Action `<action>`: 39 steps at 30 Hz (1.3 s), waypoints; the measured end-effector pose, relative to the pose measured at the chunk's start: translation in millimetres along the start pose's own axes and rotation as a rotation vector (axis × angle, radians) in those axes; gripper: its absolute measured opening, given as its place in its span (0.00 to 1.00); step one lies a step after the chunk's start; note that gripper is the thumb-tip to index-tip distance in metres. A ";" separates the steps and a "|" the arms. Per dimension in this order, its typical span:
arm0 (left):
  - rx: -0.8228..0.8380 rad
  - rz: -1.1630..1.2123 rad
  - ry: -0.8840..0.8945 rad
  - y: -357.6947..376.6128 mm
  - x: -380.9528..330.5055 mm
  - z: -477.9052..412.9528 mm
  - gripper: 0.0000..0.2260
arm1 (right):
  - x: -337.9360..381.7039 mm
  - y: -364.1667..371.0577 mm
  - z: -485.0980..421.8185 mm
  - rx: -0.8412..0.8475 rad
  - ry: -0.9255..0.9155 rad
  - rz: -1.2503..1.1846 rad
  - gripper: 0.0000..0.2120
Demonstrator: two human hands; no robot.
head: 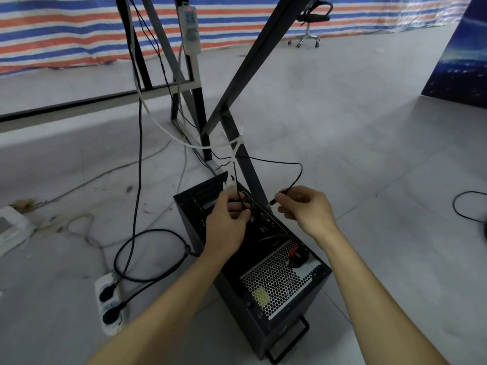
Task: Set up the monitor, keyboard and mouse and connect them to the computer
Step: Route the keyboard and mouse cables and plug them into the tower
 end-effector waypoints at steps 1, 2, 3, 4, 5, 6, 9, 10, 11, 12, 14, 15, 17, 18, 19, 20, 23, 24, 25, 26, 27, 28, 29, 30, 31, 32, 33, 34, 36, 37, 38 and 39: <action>-0.055 -0.010 0.007 -1.2 -2.0 -1.4 0.14 | -1.3 3.5 -1.3 0.002 -0.008 0.041 0.13; -0.091 -0.017 0.007 -3.0 -2.9 -4.3 0.14 | -2.8 9.3 -4.0 0.007 -0.011 0.075 0.15; -0.105 -0.013 0.000 -2.9 -3.2 -5.9 0.14 | -4.7 13.9 -6.1 0.002 -0.012 0.105 0.15; -0.109 -0.005 -0.010 -2.8 -2.9 -7.2 0.15 | -6.0 18.3 -8.3 -0.009 -0.017 0.133 0.14; -0.110 -0.001 -0.021 -2.8 -1.9 -9.0 0.15 | -6.7 22.2 -10.9 -0.023 -0.024 0.162 0.13; -0.107 0.000 -0.033 -3.2 -0.2 -11.0 0.16 | -6.8 25.5 -13.1 -0.035 -0.030 0.189 0.13; -0.100 0.013 -0.065 -5.3 7.8 -17.2 0.12 | -8.6 29.1 -18.1 -0.037 -0.035 0.260 0.12; -0.101 0.032 -0.077 -6.2 10.5 -19.0 0.10 | -8.4 29.0 -19.0 -0.035 -0.039 0.275 0.12; -0.099 0.055 -0.091 -7.3 12.8 -20.4 0.10 | -8.5 29.4 -20.0 -0.031 -0.049 0.293 0.12; -0.093 0.079 -0.105 -7.4 13.6 -21.0 0.09 | -8.1 29.3 -20.8 -0.031 -0.068 0.313 0.12; -0.084 0.108 -0.109 -7.4 15.3 -21.6 0.10 | -8.7 30.1 -22.6 -0.029 -0.108 0.352 0.12; -0.084 0.112 -0.104 -7.3 16.5 -22.1 0.10 | -8.9 30.5 -23.5 -0.020 -0.122 0.365 0.13; -0.090 0.124 -0.096 -6.7 17.2 -22.3 0.11 | -5.6 31.9 -25.8 0.025 -0.143 0.386 0.14; -0.096 0.138 -0.100 -6.8 18.0 -22.6 0.11 | -2.0 33.4 -27.1 0.060 -0.157 0.411 0.14; -0.100 0.154 -0.108 -6.7 18.6 -22.7 0.11 | 2.3 34.7 -28.6 0.094 -0.175 0.452 0.14; -0.104 0.167 -0.118 -6.7 18.7 -22.8 0.11 | 6.7 35.6 -29.4 0.124 -0.194 0.504 0.14; -0.119 0.170 -0.128 -8.1 18.3 -24.7 0.10 | 13.5 38.4 -32.1 0.148 -0.213 0.603 0.15; -0.124 0.166 -0.127 -8.0 17.3 -25.1 0.10 | 12.6 38.4 -33.1 0.144 -0.206 0.618 0.15; -0.125 0.167 -0.126 -7.6 16.2 -25.6 0.10 | 11.8 39.0 -33.9 0.145 -0.197 0.625 0.15; -0.122 0.171 -0.124 -7.0 15.2 -26.3 0.10 | 11.5 40.5 -34.0 0.159 -0.192 0.635 0.15; -0.120 0.169 -0.122 -5.7 14.3 -26.0 0.10 | 10.7 42.1 -34.1 0.185 -0.192 0.653 0.14; -0.121 0.163 -0.114 -5.2 12.9 -25.8 0.10 | 10.7 43.5 -34.3 0.199 -0.195 0.658 0.13; -0.122 0.155 -0.103 -5.0 11.7 -25.6 0.10 | 11.0 43.8 -34.7 0.192 -0.197 0.650 0.12; -0.126 0.151 -0.098 -4.9 11.1 -26.0 0.10 | 9.5 42.8 -35.5 0.165 -0.190 0.628 0.13; -0.128 0.144 -0.101 -4.4 10.9 -25.4 0.10 | 6.2 40.2 -35.3 0.126 -0.168 0.594 0.13; -0.129 0.141 -0.104 -4.4 10.6 -24.7 0.09 | 3.0 37.4 -34.8 0.084 -0.137 0.552 0.12; -0.131 0.137 -0.105 -4.3 10.7 -23.8 0.09 | 0.3 34.6 -32.9 0.057 -0.113 0.521 0.12; -0.134 0.135 -0.107 -4.3 11.2 -23.4 0.09 | -2.3 33.0 -30.4 0.050 -0.100 0.501 0.12; -0.139 0.133 -0.107 -4.4 11.8 -23.2 0.09 | -4.9 32.3 -24.0 0.046 -0.092 0.449 0.12; -0.141 0.137 -0.106 -4.5 11.8 -23.7 0.09 | -4.0 32.4 -22.2 0.036 -0.098 0.425 0.11; -0.144 0.143 -0.111 -4.1 13.0 -23.3 0.09 | -3.6 32.4 -20.7 0.022 -0.102 0.398 0.10; -0.150 0.147 -0.115 -3.9 12.4 -24.4 0.09 | -1.8 31.2 -21.4 0.002 -0.105 0.343 0.08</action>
Point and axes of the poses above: each hand's wrist, its own z-axis away from the middle knuckle, its own y-axis out of the palm, x = y × z, the point moved 2 cm from there along -z, towards the middle knuckle, and after that the axes turned 8 degrees about -y, right-handed, at the moved point
